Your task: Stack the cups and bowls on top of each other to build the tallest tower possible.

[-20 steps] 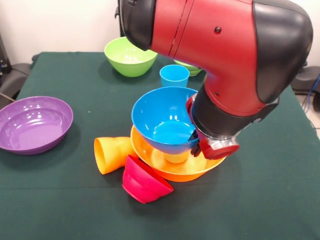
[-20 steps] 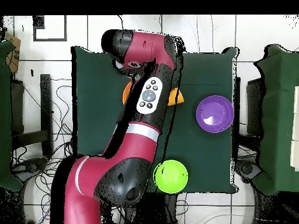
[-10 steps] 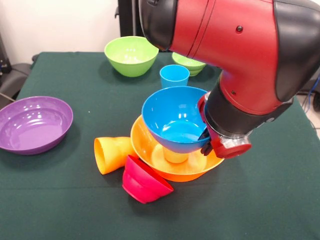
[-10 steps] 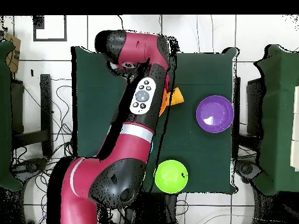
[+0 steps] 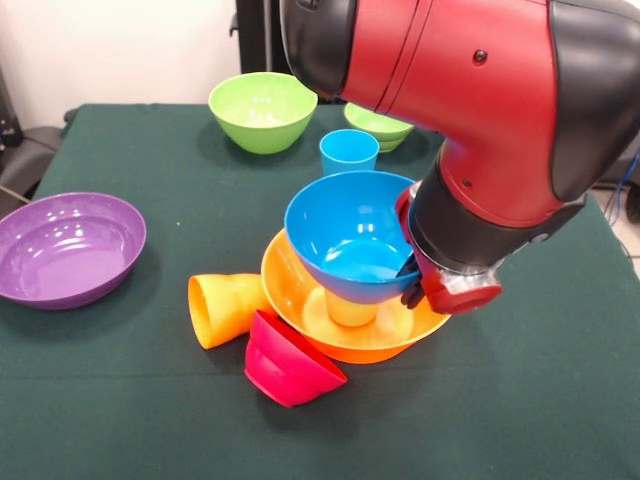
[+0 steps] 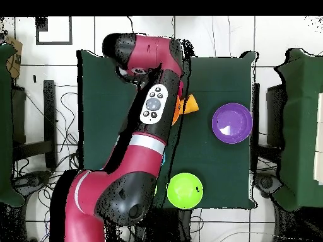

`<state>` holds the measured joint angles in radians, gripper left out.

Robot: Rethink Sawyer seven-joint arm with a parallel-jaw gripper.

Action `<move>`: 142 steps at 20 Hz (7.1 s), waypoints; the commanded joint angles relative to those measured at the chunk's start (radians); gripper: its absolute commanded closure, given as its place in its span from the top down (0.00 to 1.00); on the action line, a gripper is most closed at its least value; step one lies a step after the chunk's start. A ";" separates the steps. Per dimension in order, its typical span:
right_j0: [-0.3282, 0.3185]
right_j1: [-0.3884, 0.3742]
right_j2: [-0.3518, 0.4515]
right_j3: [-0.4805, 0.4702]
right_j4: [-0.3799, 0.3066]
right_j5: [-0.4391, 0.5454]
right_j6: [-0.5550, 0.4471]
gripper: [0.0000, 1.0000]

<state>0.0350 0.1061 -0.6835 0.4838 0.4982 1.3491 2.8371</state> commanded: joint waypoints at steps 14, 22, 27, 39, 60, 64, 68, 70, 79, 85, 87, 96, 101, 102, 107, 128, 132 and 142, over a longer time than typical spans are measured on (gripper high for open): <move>0.010 0.003 0.081 0.167 -0.009 -0.050 0.184 0.00; 0.006 0.009 0.085 0.159 -0.001 -0.068 0.190 0.00; 0.011 0.005 0.087 0.167 0.003 -0.087 0.206 0.00; 0.005 0.011 0.081 0.147 0.006 -0.069 0.205 0.00; 0.010 -0.002 0.083 0.183 -0.002 -0.099 0.208 1.00; 0.012 -0.020 0.087 0.209 -0.004 -0.109 0.200 1.00; 0.026 -0.089 0.084 0.257 -0.001 -0.077 0.185 1.00; 0.031 -0.120 0.077 0.264 0.003 -0.055 0.187 1.00; 0.027 -0.245 0.078 0.348 0.003 -0.017 0.141 1.00; 0.026 -0.350 0.078 0.415 0.008 -0.076 0.132 1.00; 0.024 -0.370 0.077 0.418 0.018 -0.075 0.152 1.00; -0.010 -0.553 0.030 0.459 -0.036 0.115 0.057 1.00; -0.050 -0.626 0.039 0.532 -0.084 0.082 -0.073 1.00; -0.055 -0.630 0.043 0.554 -0.092 0.055 -0.088 1.00; -0.083 -0.642 0.072 0.636 -0.132 -0.067 -0.159 1.00; -0.231 -0.776 0.243 0.821 -0.263 -0.262 -0.327 1.00; -0.266 -0.784 0.281 0.863 -0.282 -0.325 -0.345 1.00; -0.309 -0.811 0.353 0.910 -0.318 -0.384 -0.327 1.00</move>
<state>-0.2640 -0.7062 -0.4861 1.2607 0.2573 1.0166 2.7692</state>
